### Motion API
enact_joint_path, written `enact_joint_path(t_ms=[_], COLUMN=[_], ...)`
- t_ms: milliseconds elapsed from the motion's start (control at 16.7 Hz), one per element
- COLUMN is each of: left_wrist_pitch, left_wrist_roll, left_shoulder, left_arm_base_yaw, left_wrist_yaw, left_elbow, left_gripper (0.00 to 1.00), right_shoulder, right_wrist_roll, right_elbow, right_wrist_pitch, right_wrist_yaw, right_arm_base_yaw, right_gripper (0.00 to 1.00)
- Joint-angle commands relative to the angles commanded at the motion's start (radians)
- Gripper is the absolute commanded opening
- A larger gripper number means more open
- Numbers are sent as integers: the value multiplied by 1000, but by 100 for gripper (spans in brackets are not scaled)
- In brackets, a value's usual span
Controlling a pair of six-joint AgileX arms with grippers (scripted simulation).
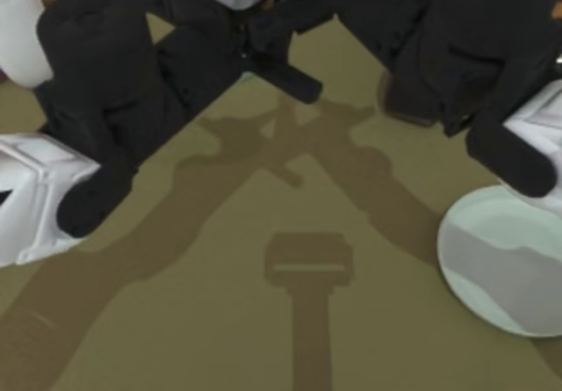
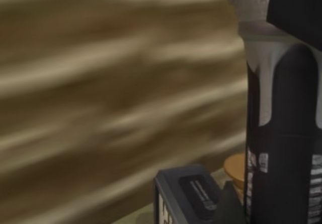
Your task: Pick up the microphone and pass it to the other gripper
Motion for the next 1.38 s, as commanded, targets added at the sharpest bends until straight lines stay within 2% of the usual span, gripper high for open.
enact_joint_path(t_ms=[180, 960, 1380], left_wrist_pitch=[0, 0, 0], left_wrist_roll=[0, 0, 0], left_shoulder=[0, 0, 0], left_arm_base_yaw=[0, 0, 0], left_wrist_yaw=[0, 0, 0], left_elbow=[0, 0, 0], left_gripper=[0, 98, 100], right_shoulder=[0, 0, 0], right_wrist_roll=[0, 0, 0], right_elbow=[0, 0, 0], right_wrist_pitch=[0, 0, 0], right_wrist_yaw=[0, 0, 0], right_arm_base_yaw=[0, 0, 0], right_gripper=[0, 0, 0])
